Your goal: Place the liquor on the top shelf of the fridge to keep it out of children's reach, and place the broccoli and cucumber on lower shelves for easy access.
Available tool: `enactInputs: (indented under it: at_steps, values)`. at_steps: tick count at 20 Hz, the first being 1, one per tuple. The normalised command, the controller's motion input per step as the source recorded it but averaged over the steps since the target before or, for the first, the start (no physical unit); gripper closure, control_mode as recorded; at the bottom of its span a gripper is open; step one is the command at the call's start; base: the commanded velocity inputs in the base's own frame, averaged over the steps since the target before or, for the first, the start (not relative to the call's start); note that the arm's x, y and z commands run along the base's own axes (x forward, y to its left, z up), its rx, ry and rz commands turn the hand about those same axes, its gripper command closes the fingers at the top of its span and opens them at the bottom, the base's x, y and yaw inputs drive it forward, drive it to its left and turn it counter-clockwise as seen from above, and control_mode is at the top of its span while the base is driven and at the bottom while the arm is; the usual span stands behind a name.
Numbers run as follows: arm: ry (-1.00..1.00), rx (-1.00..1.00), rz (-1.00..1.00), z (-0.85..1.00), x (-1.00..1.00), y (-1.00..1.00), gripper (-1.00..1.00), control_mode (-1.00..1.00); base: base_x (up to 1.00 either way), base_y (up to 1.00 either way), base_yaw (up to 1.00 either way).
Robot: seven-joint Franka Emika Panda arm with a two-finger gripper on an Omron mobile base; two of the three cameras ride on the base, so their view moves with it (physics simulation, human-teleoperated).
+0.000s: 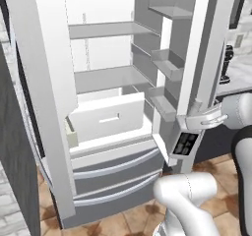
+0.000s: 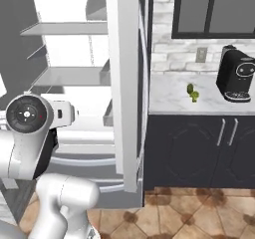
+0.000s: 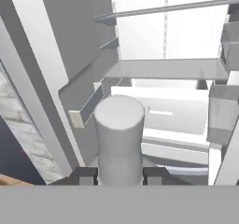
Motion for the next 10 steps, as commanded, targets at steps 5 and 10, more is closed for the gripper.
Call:
enactInputs:
  at_steps: [5,10]
  values:
    - [0.00,0.00,0.00,0.00,0.00,0.00,1.00,1.00,0.30,0.44,-0.16]
    - [0.00,0.00,0.00,0.00,0.00,0.00,1.00,1.00,0.30,0.39,-0.14]
